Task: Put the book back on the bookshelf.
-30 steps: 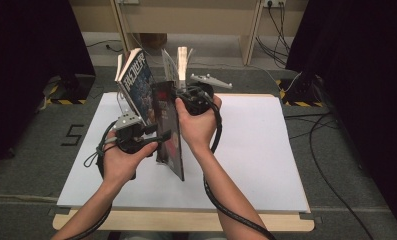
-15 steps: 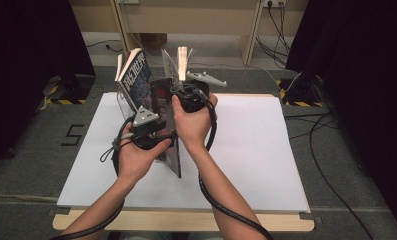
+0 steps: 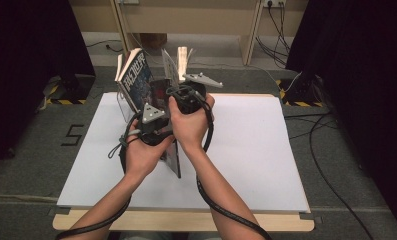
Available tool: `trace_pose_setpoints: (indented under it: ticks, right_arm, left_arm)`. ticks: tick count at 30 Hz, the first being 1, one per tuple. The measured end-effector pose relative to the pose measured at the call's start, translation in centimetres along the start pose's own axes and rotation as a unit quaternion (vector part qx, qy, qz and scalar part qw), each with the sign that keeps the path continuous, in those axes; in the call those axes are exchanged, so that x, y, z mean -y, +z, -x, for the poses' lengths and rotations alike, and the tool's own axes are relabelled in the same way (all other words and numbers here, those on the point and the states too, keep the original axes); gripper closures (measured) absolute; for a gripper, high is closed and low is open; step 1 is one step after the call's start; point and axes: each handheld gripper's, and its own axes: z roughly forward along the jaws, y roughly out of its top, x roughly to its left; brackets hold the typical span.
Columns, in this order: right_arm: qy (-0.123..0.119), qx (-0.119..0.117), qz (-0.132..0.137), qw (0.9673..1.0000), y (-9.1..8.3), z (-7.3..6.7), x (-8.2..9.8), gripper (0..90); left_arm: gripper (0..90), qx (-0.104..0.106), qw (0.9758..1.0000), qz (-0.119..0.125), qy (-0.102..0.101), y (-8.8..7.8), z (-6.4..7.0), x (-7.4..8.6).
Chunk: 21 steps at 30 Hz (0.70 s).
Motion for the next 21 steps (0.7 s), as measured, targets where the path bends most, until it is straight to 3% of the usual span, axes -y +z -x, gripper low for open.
trace_pose_setpoints:
  ticks: [8, 11, 15, 21]
  right_arm:
    - [-0.011, -0.008, 0.002, 0.9999, -0.5, -0.8, -0.1, 87.9]
    - [-0.014, -0.014, 0.002, 0.9998, -0.7, -1.2, -0.1, 87.9]
    - [-0.014, -0.022, -0.002, 0.9997, -0.7, -1.7, 0.0, 87.9]
    - [-0.018, -0.03, -0.007, 0.9993, -0.3, -2.4, 0.1, 87.9]
  left_arm:
    - [58.1, -0.001, 1.0, 0.008, -0.004, -0.6, -0.3, 0.4]
    - [65.3, -0.002, 0.9998, 0.016, -0.008, -1.3, -0.6, 0.8]
    - [69.9, -0.012, 0.9998, 0.019, 0.0, -1.9, -0.7, 1.2]
    - [79.6, -0.012, 0.9996, 0.021, -0.017, -2.3, -1.5, 1.7]
